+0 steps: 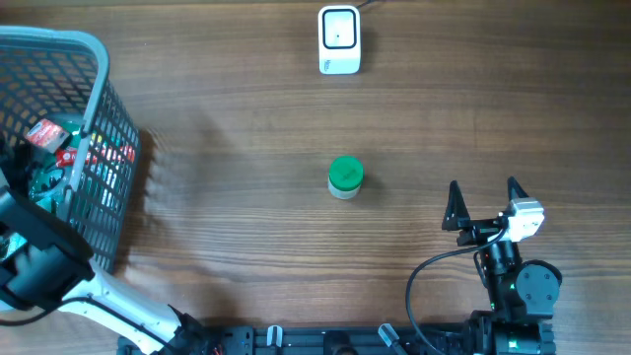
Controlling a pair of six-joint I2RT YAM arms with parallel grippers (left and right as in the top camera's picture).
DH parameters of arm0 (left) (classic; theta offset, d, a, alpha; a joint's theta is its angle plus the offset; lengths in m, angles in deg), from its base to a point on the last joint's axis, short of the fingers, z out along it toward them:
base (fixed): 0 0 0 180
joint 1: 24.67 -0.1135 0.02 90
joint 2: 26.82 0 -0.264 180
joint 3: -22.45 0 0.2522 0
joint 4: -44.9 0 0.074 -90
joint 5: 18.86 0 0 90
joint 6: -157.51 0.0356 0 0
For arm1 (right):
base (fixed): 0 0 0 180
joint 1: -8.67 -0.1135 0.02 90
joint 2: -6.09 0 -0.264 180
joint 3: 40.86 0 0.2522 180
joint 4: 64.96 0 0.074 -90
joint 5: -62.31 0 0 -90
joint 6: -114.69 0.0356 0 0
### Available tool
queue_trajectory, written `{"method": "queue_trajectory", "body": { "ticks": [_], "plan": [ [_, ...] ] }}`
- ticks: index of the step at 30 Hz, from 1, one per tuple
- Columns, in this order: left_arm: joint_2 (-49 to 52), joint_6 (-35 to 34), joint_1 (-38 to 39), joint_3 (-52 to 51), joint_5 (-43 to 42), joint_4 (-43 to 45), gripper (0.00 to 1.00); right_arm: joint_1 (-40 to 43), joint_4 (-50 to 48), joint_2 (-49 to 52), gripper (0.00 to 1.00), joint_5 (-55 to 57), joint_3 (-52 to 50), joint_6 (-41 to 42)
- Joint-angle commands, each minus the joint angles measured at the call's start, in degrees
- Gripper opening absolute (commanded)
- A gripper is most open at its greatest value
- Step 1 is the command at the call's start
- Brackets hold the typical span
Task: Scan the item barcode
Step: 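Reach into the basket and grasp the white wet-wipes pack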
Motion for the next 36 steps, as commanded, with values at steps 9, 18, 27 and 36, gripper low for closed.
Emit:
{"method": "queue_trajectory", "body": {
  "ticks": [9,18,27,36],
  "plan": [
    [8.15,0.57,-0.28,-0.68,2.99,-0.72,0.62,-0.22,-0.17,-0.35,1.00,0.42,-0.07,-0.37],
    [7.19,0.55,-0.22,-0.46,4.00,-5.44,0.04,-0.22,-0.17,-0.35,1.00,0.42,-0.07,-0.37],
    [-16.24,0.55,0.61,9.79,-4.55,-8.90,0.04,-0.22,-0.17,-0.35,1.00,0.42,-0.07,-0.37],
    [-41.44,18.23,9.27,10.01,-38.05,-2.78,0.04,-0.22,-0.17,-0.35,1.00,0.42,-0.07,-0.35]
  ]
}}
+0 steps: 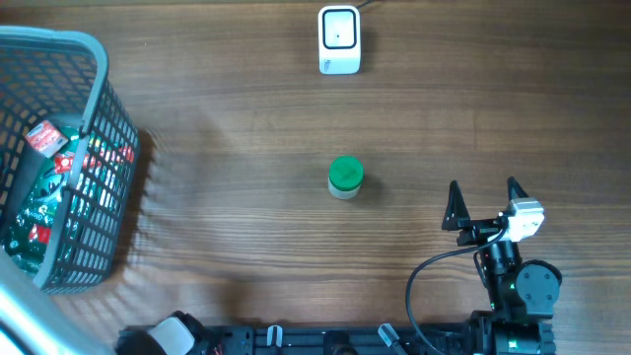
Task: Scan the item barcode
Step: 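Reach into the basket and grasp the white wet-wipes pack, then place the wet-wipes pack on the table beside the jar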
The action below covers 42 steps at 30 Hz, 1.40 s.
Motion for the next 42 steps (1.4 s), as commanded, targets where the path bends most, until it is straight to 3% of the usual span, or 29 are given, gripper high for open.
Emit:
{"method": "queue_trajectory", "body": {
  "ticks": [1,3,4,10,13,19,20,23,29,30,32,38,41,42],
  "plan": [
    [-5.42,19.50,10.69,-0.04,-19.21,1.29,0.04,-0.22,-0.15,-0.35,1.00,0.42,-0.07,-0.37],
    [-6.99,28.39,18.60,-0.09,-19.87,-0.39,0.04,-0.22,-0.15,-0.35,1.00,0.42,-0.07,-0.39],
    [-7.37,34.62,26.03,-0.46,-19.89,-2.84,0.04,-0.22,-0.15,-0.35,1.00,0.42,-0.07,-0.37],
    [-6.78,46.18,45.90,-9.31,-19.89,-4.22,0.04,-0.22,-0.15,-0.35,1.00,0.42,-0.07,-0.39],
    [-6.40,46.93,52.11,-18.91,-19.87,-0.09,0.04,-0.22,-0.15,-0.35,1.00,0.42,-0.07,-0.39],
    [-2.45,46.38,59.34,-41.55,-19.61,16.65,0.04,-0.22,-0.15,-0.35,1.00,0.42,-0.07,-0.37],
    [-0.04,44.52,60.52,-46.12,-15.85,20.26,0.04,-0.22,-0.15,-0.35,1.00,0.42,-0.07,-0.37],
    [5.01,41.66,61.75,-49.53,-7.63,21.88,0.04,-0.22,-0.15,-0.35,1.00,0.42,-0.07,-0.35],
    [10.08,41.77,64.92,-49.66,-7.32,23.26,0.04,-0.22,-0.15,-0.35,1.00,0.42,-0.07,-0.37],
    [10.03,41.75,65.51,-49.66,-7.32,23.67,0.06,-0.22,-0.15,-0.35,1.00,0.42,-0.07,-0.37],
    [9.92,41.75,66.75,-49.66,-7.32,24.09,0.32,-0.22,-0.15,-0.35,1.00,0.42,-0.07,-0.37],
    [6.91,40.06,69.02,-48.54,-7.39,22.18,0.65,-0.22,-0.15,-0.35,1.00,0.42,-0.07,-0.37],
    [3.65,39.98,69.11,-45.72,-7.37,20.31,0.97,-0.22,-0.15,-0.35,1.00,0.42,-0.07,-0.37],
    [2.32,39.98,69.11,-44.46,-7.34,19.87,1.00,-0.22,-0.15,-0.35,1.00,0.42,-0.07,-0.37]
  ]
}}
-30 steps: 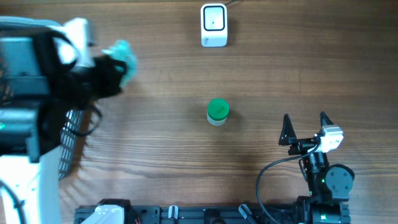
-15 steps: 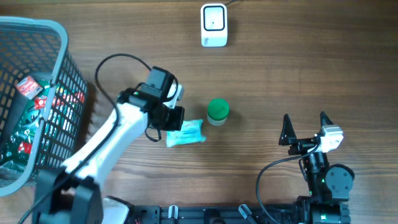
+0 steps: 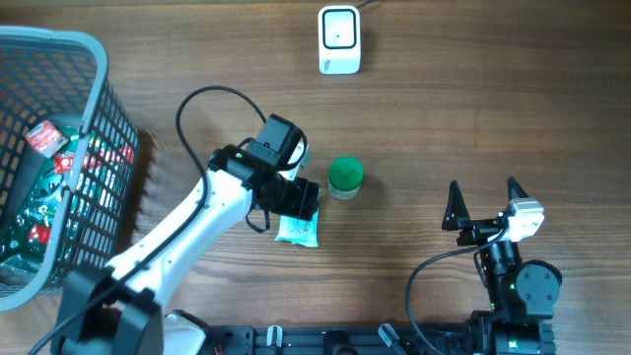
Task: Scan the item barcode
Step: 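Place the wet-wipes pack on the table beside the jar, then reach into the basket and grasp the small green-white medicine box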
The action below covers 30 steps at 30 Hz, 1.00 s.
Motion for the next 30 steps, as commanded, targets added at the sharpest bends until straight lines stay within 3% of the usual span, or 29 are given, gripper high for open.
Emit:
{"method": "queue_trajectory", "body": {
  "ticks": [1,7,14,20,25,30],
  "plan": [
    [-5.81,-0.20,0.17,5.27,0.50,-0.85,1.00,-0.22,-0.17,-0.35,1.00,0.42,-0.07,-0.37],
    [-13.84,-1.66,0.11,11.82,5.22,0.46,1.00,-0.22,-0.17,-0.35,1.00,0.42,-0.07,-0.37],
    [-21.97,-8.90,0.11,18.40,28.83,2.56,1.00,-0.22,-0.17,-0.35,1.00,0.42,-0.07,-0.37],
    [-27.15,-9.25,-2.36,23.47,46.10,9.09,1.00,-0.22,-0.17,-0.35,1.00,0.42,-0.07,-0.37],
    [-28.30,-17.49,-20.87,28.11,47.01,8.57,1.00,-0.22,-0.17,-0.35,1.00,0.42,-0.07,-0.37],
    [-27.54,-26.64,-41.90,28.59,32.81,4.26,1.00,-0.22,-0.17,-0.35,1.00,0.42,-0.07,-0.37]
  ]
}}
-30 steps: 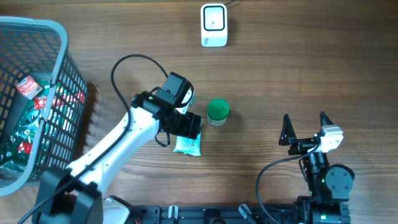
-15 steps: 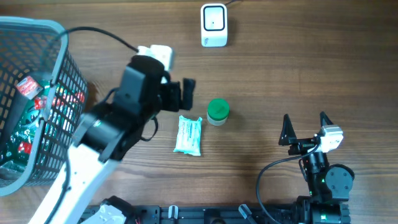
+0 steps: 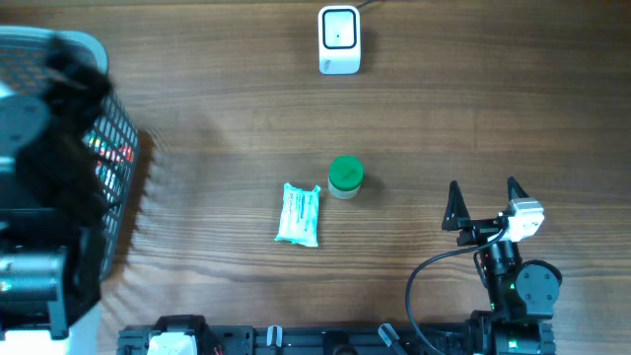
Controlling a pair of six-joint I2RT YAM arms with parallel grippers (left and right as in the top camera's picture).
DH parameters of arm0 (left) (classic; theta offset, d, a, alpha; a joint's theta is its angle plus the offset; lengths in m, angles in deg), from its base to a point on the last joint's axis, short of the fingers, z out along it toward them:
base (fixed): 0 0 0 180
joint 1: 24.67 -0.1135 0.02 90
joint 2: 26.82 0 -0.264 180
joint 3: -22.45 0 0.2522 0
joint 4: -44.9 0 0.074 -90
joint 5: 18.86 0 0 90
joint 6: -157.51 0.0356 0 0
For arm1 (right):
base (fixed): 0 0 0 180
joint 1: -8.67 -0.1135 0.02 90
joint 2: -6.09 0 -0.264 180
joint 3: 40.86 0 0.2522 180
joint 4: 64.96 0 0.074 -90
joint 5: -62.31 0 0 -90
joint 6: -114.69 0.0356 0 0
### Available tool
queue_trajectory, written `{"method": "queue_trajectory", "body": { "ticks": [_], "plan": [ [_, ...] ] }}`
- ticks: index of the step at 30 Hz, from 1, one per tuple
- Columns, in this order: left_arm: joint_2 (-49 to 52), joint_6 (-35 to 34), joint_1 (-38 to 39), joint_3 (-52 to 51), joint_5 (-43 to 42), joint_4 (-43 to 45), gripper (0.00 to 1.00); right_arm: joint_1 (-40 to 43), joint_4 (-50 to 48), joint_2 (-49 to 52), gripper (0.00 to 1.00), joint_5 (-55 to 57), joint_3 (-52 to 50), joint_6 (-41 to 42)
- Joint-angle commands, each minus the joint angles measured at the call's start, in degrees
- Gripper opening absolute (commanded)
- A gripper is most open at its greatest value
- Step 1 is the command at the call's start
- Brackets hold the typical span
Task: Scan the item barcode
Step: 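Reach into the basket and grasp the small green-white medicine box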
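Observation:
A pale teal and white packet (image 3: 298, 214) lies flat on the wooden table, just left of a small jar with a green lid (image 3: 345, 177). The white barcode scanner (image 3: 339, 39) stands at the far edge, its face up. My left arm (image 3: 44, 187) is a large dark blur close to the camera over the basket at the left; its fingers cannot be made out. My right gripper (image 3: 483, 202) rests open at the near right, with nothing between its fingers, well clear of the packet.
A grey wire basket (image 3: 123, 148) with red and green packets stands at the left edge, mostly hidden by the left arm. The right arm's base and cable sit at the near right edge.
The left gripper was over the teal packet beside the jar; it has let go. The packet now lies alone on the table and the left arm is back over the basket.
The left arm was first at the basket, then nearly out of view. Then it reached to the table's middle with the teal packet under its gripper. Now the packet lies beside the green-lidded jar and the arm is over the basket. The right arm never moved.

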Motion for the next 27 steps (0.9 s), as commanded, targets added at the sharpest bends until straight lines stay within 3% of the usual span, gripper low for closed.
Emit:
{"method": "queue_trajectory", "body": {
  "ticks": [1,4,9,14,19,23,24,26,27],
  "plan": [
    [1.27,-10.56,-15.26,0.92,-13.18,-3.45,1.00,-0.22,-0.17,-0.35,1.00,0.42,-0.07,-0.37],
    [5.77,-14.21,-30.34,0.90,-30.82,-6.21,1.00,-0.22,-0.17,-0.35,1.00,0.42,-0.07,-0.37],
    [14.43,-23.37,-44.37,0.90,-48.24,-11.45,1.00,-0.22,-0.17,-0.35,1.00,0.42,-0.07,-0.39],
    [21.97,-34.97,-49.77,0.90,-50.07,-17.07,1.00,-0.22,-0.17,-0.35,1.00,0.42,-0.07,-0.37],
    [25.51,-56.28,-50.07,0.90,-50.82,-22.43,1.00,-0.22,-0.17,-0.35,1.00,0.42,-0.07,-0.39],
    [26.23,-58.18,-49.88,0.90,-48.65,-21.75,1.00,-0.22,-0.17,-0.35,1.00,0.42,-0.07,-0.39],
    [26.43,-58.18,-49.86,0.90,-45.44,-21.11,0.93,-0.22,-0.17,-0.35,1.00,0.42,-0.07,-0.37],
    [27.10,-59.56,-49.62,0.90,-41.83,-21.11,0.64,-0.22,-0.17,-0.35,1.00,0.42,-0.07,-0.35],
    [28.09,-62.27,-49.42,0.90,-41.64,-21.14,0.61,-0.22,-0.17,-0.35,1.00,0.42,-0.07,-0.37]
  ]
}}
